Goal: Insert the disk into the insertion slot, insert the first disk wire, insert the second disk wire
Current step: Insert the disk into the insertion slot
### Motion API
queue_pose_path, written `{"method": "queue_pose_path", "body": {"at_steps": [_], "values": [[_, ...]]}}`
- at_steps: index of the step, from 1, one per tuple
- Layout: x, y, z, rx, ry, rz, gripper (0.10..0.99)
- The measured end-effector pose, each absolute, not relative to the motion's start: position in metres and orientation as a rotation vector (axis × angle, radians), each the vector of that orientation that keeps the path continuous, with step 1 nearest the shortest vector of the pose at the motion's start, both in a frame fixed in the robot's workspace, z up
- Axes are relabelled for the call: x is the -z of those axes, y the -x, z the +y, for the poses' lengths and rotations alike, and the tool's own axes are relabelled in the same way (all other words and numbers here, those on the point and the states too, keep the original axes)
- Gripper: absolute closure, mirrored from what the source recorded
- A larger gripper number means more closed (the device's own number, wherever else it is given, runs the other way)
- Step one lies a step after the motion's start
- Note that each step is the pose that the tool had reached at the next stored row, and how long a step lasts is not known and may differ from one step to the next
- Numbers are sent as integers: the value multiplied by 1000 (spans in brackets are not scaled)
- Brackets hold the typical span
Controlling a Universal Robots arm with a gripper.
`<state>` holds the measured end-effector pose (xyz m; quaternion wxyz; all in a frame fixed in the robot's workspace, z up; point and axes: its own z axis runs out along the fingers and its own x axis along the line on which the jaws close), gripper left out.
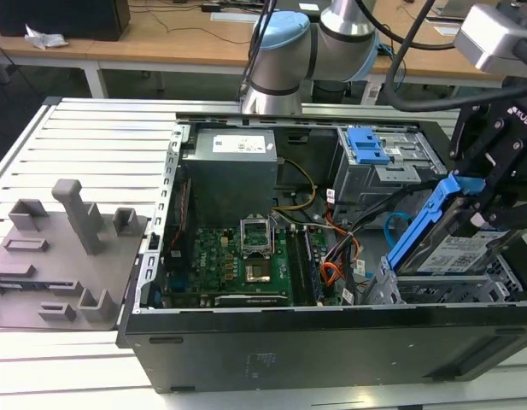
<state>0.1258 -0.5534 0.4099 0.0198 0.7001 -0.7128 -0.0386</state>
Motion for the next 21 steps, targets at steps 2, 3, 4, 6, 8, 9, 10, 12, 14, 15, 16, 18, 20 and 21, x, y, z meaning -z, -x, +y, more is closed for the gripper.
{"method": "queue_pose_path", "body": {"at_steps": [2,3,4,6,8,9,10,12,14,15,16,18,20,21], "values": [[-407,-126,-553,120,-2172,-2211,722],[-406,-126,-553,120,-2172,-2211,722],[-404,-126,-553,120,-2172,-2211,722],[-403,-126,-553,120,-2172,-2211,722],[-403,-126,-553,120,-2172,-2211,722],[-403,-126,-553,120,-2172,-2211,722],[-403,-126,-553,120,-2172,-2211,710],[-403,-126,-553,120,-2172,-2211,647],[-403,-126,-553,120,-2172,-2211,647],[-403,-126,-553,120,-2172,-2211,647],[-402,-126,-553,120,-2172,-2211,647],[-402,-126,-553,120,-2172,-2211,729],[-402,-126,-553,120,-2172,-2211,851],[-402,-126,-553,120,-2172,-2211,910]]}}
